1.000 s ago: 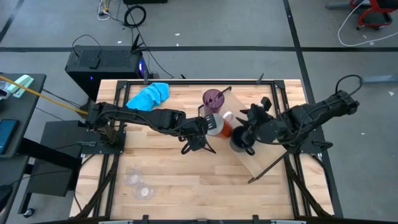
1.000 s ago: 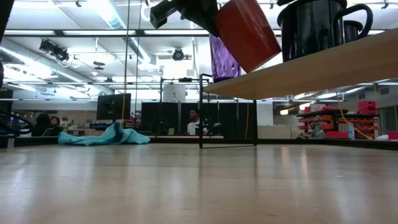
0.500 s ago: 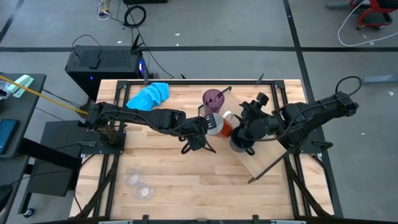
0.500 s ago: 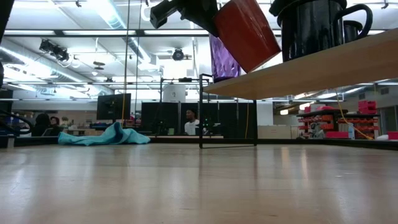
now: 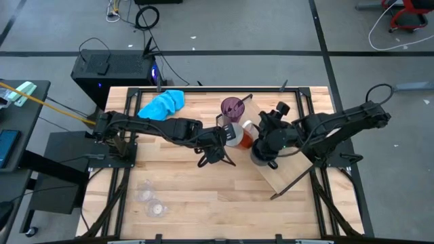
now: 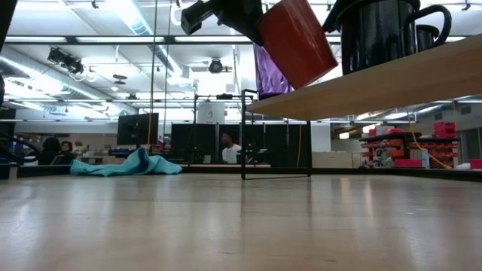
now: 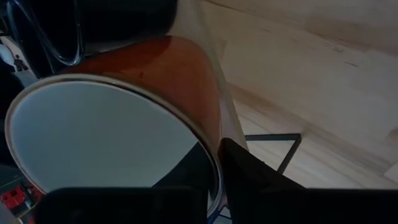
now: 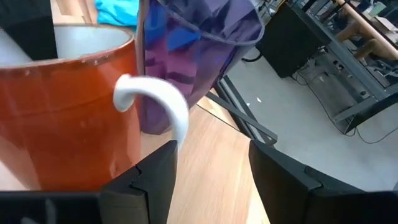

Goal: Stack small to large cups/mugs on shelf
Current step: Put the orange mug on the shelf

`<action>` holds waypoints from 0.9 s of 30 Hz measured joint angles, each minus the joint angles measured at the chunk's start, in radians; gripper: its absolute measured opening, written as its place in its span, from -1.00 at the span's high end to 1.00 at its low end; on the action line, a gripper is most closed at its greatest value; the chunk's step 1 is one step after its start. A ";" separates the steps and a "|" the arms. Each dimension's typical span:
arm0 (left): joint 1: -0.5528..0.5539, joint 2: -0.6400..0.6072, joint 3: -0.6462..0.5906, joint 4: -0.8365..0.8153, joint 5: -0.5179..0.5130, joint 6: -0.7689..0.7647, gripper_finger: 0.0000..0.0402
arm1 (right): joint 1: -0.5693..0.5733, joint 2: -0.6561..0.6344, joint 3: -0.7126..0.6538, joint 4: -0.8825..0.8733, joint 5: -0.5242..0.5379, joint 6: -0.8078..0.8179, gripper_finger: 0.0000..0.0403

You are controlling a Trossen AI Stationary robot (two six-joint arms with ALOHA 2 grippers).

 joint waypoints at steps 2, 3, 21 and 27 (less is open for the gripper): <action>0.000 0.000 0.000 0.005 -0.001 0.000 0.79 | 0.003 0.000 -0.005 0.008 -0.003 0.000 -0.03; 0.000 0.000 0.000 0.007 -0.001 0.001 0.79 | 0.003 0.000 -0.006 0.016 -0.010 -0.001 -0.03; -0.012 0.000 0.000 0.006 -0.001 0.001 0.84 | 0.014 -0.108 -0.216 0.369 -0.038 -0.102 0.02; -0.018 0.000 0.001 0.005 0.000 0.002 0.79 | 0.014 -0.124 -0.268 0.426 0.000 -0.114 0.08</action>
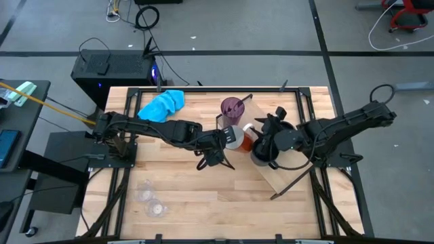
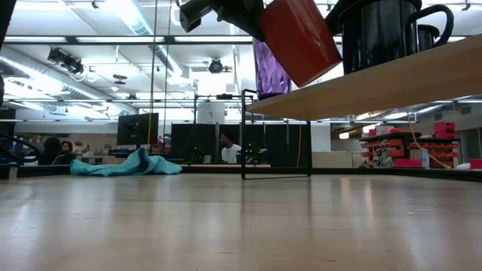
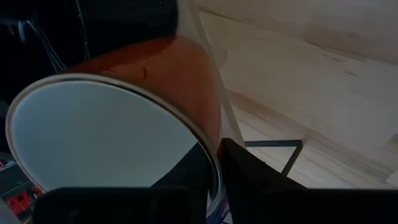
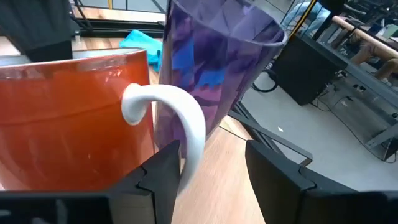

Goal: Stack small to large cups/mugs on shelf
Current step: Put the orange mug on the shelf

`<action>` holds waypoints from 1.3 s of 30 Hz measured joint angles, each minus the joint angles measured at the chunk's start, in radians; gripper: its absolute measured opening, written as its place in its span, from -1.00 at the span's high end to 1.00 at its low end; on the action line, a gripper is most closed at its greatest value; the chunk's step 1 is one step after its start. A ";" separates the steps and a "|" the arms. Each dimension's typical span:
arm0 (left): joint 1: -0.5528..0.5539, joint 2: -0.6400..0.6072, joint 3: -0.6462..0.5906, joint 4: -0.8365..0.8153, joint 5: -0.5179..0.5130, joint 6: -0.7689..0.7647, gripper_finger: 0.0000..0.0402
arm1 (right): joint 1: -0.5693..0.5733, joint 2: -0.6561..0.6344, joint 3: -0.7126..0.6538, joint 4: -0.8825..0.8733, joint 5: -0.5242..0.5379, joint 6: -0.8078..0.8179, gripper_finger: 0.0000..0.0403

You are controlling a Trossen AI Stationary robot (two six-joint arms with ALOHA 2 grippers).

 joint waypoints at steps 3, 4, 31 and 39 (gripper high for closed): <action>0.001 0.000 0.000 0.000 0.000 0.006 0.79 | -0.001 0.013 -0.006 0.026 0.003 -0.012 0.14; 0.001 0.000 0.000 0.001 0.000 0.007 0.81 | -0.004 0.016 -0.007 0.029 0.004 -0.013 0.17; 0.000 -0.003 0.003 0.026 -0.001 -0.059 0.61 | -0.026 0.014 -0.007 0.043 0.018 0.004 0.85; 0.000 -0.003 0.003 0.030 -0.006 -0.100 0.55 | -0.026 0.017 -0.007 0.039 0.021 0.029 0.89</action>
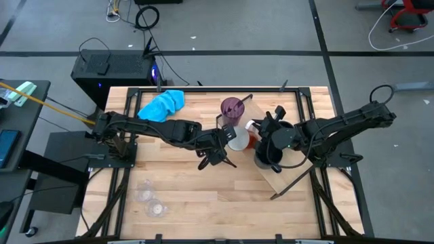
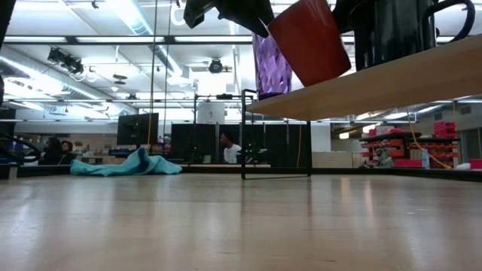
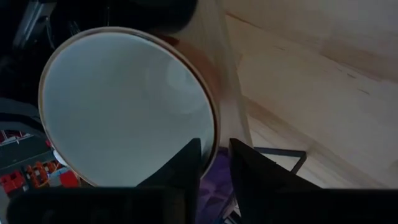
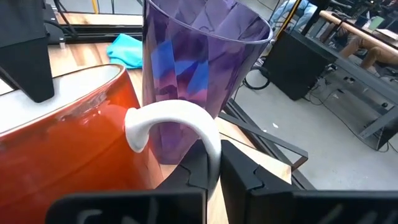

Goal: Stack small to large cups/mugs on shelf
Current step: Put the orange mug on the shelf

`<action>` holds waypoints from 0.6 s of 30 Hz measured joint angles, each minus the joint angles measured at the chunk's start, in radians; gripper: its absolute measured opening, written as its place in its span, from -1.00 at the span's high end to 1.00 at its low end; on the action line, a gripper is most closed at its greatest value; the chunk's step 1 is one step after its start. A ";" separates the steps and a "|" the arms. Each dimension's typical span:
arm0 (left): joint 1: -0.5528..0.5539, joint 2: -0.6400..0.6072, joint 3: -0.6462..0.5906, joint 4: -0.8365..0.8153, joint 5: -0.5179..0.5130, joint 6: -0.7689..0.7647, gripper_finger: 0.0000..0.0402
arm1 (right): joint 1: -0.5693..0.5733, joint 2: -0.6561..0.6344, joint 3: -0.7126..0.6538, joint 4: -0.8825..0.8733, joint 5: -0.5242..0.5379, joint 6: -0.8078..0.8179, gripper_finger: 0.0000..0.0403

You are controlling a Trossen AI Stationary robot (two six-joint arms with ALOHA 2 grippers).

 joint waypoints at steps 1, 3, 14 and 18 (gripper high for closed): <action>0.000 0.000 0.000 0.000 0.000 0.000 0.55 | 0.000 0.000 0.000 -0.001 0.000 0.007 0.88; -0.001 0.000 0.000 0.001 0.000 -0.007 0.55 | -0.005 0.000 0.000 -0.001 -0.003 0.022 0.86; -0.029 -0.012 -0.002 0.001 -0.008 -0.131 0.50 | -0.006 0.000 0.000 -0.011 0.017 0.110 0.86; -0.040 -0.019 -0.002 0.009 -0.034 -0.162 0.50 | -0.006 0.000 -0.003 -0.020 0.029 0.137 0.85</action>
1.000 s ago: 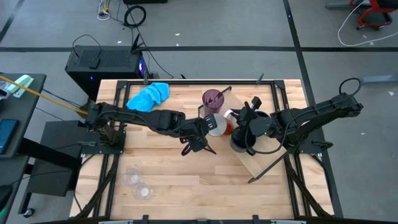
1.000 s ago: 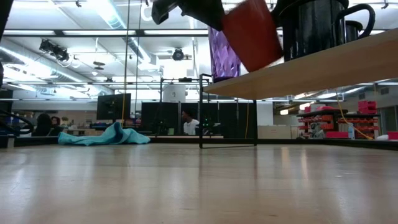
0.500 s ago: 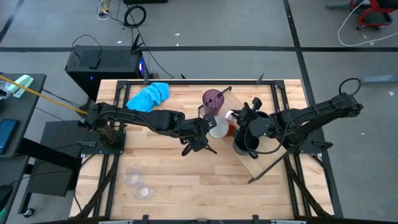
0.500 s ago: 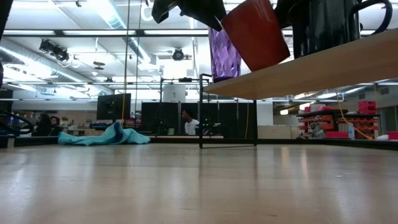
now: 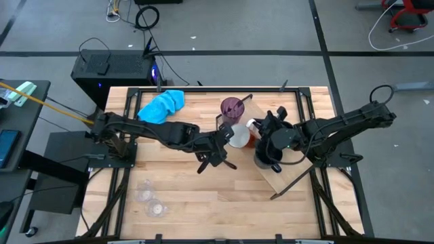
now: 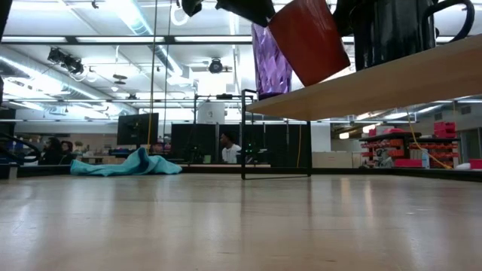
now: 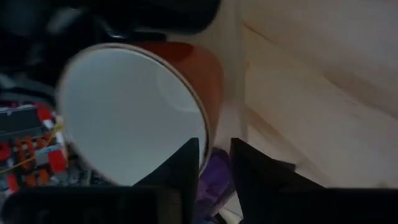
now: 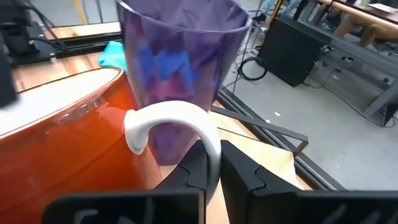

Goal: Stack small to large cups/mugs on shelf
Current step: Put the orange mug on the shelf

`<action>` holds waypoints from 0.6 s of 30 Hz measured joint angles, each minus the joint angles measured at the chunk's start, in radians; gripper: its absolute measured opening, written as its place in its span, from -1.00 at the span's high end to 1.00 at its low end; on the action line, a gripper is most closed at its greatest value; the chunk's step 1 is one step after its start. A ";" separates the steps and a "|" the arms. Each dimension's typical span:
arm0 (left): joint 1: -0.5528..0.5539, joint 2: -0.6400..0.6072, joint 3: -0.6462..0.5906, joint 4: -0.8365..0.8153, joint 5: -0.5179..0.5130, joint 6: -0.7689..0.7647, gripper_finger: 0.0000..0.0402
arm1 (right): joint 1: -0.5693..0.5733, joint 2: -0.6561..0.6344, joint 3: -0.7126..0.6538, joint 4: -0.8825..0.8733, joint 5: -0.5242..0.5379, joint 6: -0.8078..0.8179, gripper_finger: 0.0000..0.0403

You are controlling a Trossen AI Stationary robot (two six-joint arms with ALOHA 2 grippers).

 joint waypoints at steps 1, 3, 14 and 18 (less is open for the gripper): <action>-0.003 -0.006 0.000 0.009 -0.008 -0.003 0.50 | 0.000 0.000 -0.004 -0.001 0.007 0.009 0.86; -0.010 -0.014 0.000 0.024 -0.017 -0.019 0.50 | -0.001 0.000 -0.016 0.000 0.019 0.022 0.86; -0.027 -0.072 -0.001 0.054 -0.016 -0.086 0.50 | 0.000 -0.003 -0.038 0.002 0.041 0.079 0.85; -0.035 -0.110 -0.001 0.062 -0.009 -0.116 0.50 | 0.000 -0.004 -0.039 -0.002 0.042 0.096 0.84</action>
